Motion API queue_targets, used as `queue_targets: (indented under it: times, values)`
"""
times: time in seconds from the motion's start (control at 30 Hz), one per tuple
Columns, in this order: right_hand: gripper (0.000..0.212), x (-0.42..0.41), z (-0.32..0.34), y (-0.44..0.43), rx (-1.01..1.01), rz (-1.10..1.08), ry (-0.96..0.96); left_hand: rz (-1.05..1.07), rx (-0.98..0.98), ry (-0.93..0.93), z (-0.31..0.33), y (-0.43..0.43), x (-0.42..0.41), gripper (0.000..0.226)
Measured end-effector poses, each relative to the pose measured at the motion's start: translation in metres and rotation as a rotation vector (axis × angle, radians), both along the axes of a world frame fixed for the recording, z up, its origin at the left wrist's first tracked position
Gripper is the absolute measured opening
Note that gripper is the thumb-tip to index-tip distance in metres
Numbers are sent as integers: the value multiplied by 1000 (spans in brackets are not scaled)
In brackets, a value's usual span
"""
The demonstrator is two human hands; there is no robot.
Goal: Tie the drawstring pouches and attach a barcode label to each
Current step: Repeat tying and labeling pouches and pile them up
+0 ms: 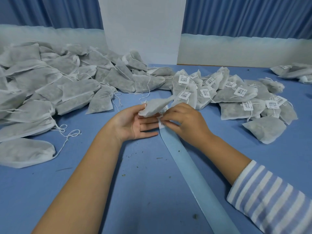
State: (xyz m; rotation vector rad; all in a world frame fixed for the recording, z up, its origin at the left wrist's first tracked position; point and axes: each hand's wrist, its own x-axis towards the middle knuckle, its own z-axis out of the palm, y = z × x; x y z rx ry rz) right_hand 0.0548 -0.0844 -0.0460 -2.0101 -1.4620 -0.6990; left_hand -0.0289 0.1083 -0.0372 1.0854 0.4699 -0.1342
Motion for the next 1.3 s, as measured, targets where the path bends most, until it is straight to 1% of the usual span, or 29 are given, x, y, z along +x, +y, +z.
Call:
queue_targets:
  times: [0.07, 0.17, 0.3, 0.4, 0.5, 0.6, 0.7, 0.77, 0.8, 0.87, 0.93, 1.0, 1.07, 1.2, 1.3]
  values:
    - [8, 0, 0, 0, -5, 5, -14, 8, 9, 9, 2, -1, -2, 38]
    - [4, 0, 1, 0, -14, 34, 34, 31, 33, 23, 4, -1, -2, 38]
    - [5, 0, 2, -1, 11, 93, 95, 83, 42, 34, 4, 1, -2, 30]
    - [2, -1, 1, -1, 91, 137, 191, 125, 29, 31, 4, 3, -2, 28]
    - [7, 1, 0, -1, 229, 93, 268, 147, 50, 30, 4, 6, -4, 27]
    - [14, 6, 1, 1, 321, -35, 385, 171, 200, 12, 8, 7, -6, 20]
    - [35, 7, 4, 2, 322, -97, 567, 249, 412, -64, 15, 5, -7, 22]
    - [40, 4, 6, 2, 329, -89, 642, 243, 562, -133, 20, 4, -10, 25]
    - [40, 3, 8, 3, 340, -68, 690, 206, 617, -162, 22, 3, -11, 27]
    - [41, -2, 13, 4, 352, 30, 840, 94, 666, -190, 25, -1, -15, 31]
    - [48, -6, 17, 5, 346, 169, 984, -14, 675, -203, 25, -8, -16, 35]
    - [57, -8, 17, 6, 347, 241, 1082, -80, 685, -214, 23, -17, -15, 36]
    - [63, -7, 16, 7, 389, 236, 1148, -89, 662, -223, 21, -21, -13, 32]
    - [66, -4, 13, 8, 511, 219, 1251, -83, 546, -208, 18, -23, -12, 20]
    - [69, -2, 12, 9, 531, 209, 1273, -68, 462, -190, 17, -23, -12, 23]
